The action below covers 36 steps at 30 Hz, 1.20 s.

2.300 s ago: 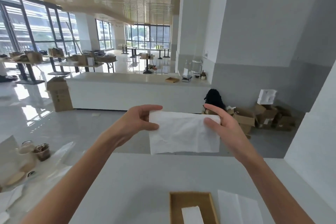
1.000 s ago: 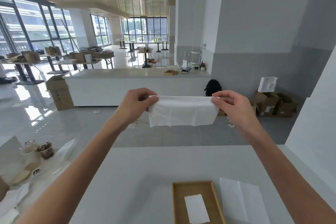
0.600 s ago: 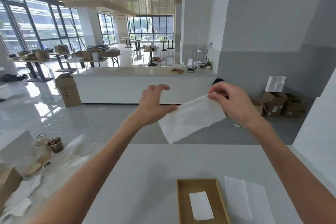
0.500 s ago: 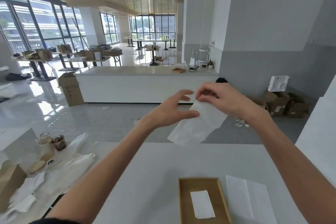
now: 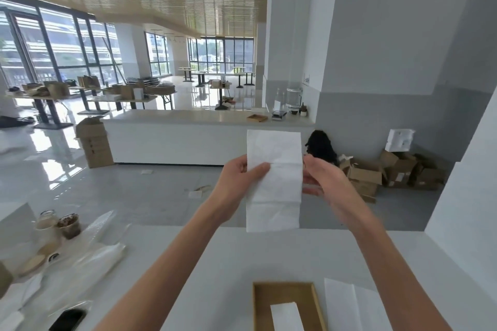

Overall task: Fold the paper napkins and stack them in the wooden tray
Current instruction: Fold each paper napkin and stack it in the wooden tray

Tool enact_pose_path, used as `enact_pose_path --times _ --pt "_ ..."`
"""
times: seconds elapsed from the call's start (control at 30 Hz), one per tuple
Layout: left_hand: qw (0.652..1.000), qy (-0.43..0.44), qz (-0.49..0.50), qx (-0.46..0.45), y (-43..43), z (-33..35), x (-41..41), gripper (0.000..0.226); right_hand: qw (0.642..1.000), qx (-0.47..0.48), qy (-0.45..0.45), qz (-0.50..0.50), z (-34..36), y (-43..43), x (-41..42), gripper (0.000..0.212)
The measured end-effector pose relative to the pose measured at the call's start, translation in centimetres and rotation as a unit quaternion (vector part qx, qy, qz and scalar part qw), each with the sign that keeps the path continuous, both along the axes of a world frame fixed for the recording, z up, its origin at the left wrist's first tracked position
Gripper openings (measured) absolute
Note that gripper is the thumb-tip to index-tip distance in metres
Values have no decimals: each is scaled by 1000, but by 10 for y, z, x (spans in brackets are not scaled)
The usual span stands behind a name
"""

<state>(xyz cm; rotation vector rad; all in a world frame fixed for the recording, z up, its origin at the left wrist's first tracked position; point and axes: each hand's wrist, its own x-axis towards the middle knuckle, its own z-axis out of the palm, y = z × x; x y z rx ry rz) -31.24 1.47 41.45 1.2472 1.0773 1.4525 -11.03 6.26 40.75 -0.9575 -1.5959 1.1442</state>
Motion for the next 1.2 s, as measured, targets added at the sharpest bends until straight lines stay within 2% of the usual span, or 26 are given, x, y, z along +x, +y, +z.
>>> enact_pose_path --times 0.1,0.2,0.43,0.57,0.7,0.87,0.93,1.03,1.13,1.2 --pt "1000 10 -1 5 -1 4 -2 25 999 1 20 43 -1 -10 -9 30" --pt "1000 25 -12 9 -4 4 -8 25 999 13 42 13 3 -11 -15 21" --pt "998 -3 -52 22 -9 4 -28 21 992 -12 116 40 7 -11 -17 20" --pt "998 -32 -53 29 -12 4 -30 22 993 10 114 25 9 -15 -22 32" --pt "997 -65 -45 26 -11 -1 -28 15 991 25 128 26 10 -17 -24 28" --pt "982 -155 -90 -53 -11 -6 -25 33 991 17 129 12 10 -15 -23 25" --pt "982 -122 -123 -75 -15 -11 -23 43 993 17 117 4 9 -14 -21 24" --pt "987 -49 -141 -56 -17 -21 -22 38 994 11 104 0 6 -13 -20 23" --pt "993 -27 -106 -46 -15 -26 -21 37 994 -16 111 0 3 -10 -20 25" --pt "996 -21 -78 -38 -14 -27 -21 34 992 -63 105 30 -1 -6 -17 39"
